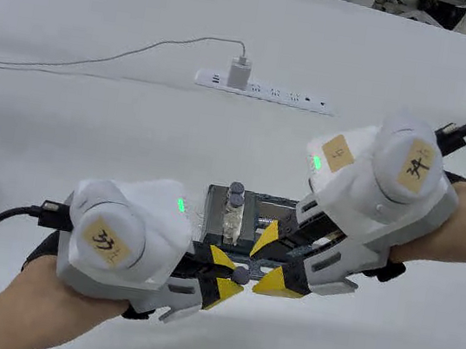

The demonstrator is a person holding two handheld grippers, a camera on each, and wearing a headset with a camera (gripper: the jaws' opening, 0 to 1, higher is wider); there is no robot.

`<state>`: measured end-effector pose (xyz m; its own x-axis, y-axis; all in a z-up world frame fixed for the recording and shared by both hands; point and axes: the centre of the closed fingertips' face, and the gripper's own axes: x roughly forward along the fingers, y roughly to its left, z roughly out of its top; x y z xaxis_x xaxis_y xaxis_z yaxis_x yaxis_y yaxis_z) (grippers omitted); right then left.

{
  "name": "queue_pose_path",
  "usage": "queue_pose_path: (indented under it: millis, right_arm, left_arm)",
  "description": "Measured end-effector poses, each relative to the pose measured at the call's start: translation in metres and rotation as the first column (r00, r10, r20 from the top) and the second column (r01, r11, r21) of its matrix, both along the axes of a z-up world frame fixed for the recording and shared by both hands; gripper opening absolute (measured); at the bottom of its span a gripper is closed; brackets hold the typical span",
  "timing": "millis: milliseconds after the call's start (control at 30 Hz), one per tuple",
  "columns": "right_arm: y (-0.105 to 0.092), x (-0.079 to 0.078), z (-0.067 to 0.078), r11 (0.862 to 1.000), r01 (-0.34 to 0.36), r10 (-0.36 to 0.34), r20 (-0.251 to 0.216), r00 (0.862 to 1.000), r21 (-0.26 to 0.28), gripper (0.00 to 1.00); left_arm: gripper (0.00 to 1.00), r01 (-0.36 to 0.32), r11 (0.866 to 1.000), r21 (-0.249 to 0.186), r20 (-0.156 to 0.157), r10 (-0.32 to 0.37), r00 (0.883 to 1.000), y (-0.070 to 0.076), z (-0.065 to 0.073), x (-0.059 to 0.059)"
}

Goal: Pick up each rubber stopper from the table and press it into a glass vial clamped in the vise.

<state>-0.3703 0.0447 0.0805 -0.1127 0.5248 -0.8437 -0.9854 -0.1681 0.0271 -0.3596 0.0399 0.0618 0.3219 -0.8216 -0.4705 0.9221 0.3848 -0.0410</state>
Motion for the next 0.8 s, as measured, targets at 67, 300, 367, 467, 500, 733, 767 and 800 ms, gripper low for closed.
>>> queue_pose_path:
  millis: [67,300,367,467,500,733,767,800]
  right_arm:
    - [0.0018,-0.0002,0.0005,1.000,0.004,-0.004,0.001,1.000,0.015,0.11]
    - [0.0048,-0.0009,-0.0011,1.000,-0.006,0.006,0.001,1.000,0.022,0.10]
    - [0.0053,-0.0011,-0.0020,1.000,-0.009,0.009,0.002,1.000,0.019,0.10]
    - [0.0055,-0.0021,-0.0035,1.000,-0.015,0.015,-0.001,1.000,0.015,0.09]
    - [0.0056,-0.0023,-0.0040,1.000,-0.016,0.016,-0.002,1.000,0.014,0.09]
    - [0.0055,-0.0026,-0.0063,1.000,-0.026,0.026,-0.004,1.000,0.003,0.09]
    - [0.0054,-0.0026,-0.0065,1.000,-0.026,0.026,-0.006,1.000,0.002,0.09]
    - [0.0054,-0.0024,-0.0069,1.000,-0.028,0.028,-0.003,1.000,0.000,0.09]
  left_arm:
    - [0.03,-0.004,1.000,-0.006,-0.009,0.004,1.000,-0.0004,0.0005,-0.0002]
    - [0.03,0.001,1.000,-0.006,-0.006,-0.001,1.000,-0.0025,0.0024,-0.0012]
    - [0.03,0.001,1.000,-0.007,-0.006,-0.001,1.000,-0.0027,0.0029,-0.0013]
    - [0.03,0.004,1.000,-0.007,-0.005,-0.004,1.000,-0.0037,0.0034,-0.0018]
    - [0.03,0.005,1.000,-0.007,-0.002,-0.005,1.000,-0.0038,0.0035,-0.0018]
    - [0.03,0.010,1.000,-0.002,-0.005,-0.010,1.000,-0.0041,0.0018,-0.0028]
    - [0.03,0.010,1.000,-0.002,-0.005,-0.010,1.000,-0.0043,0.0019,-0.0028]
    - [0.03,0.011,1.000,-0.005,0.000,-0.011,1.000,-0.0046,0.0030,-0.0026]
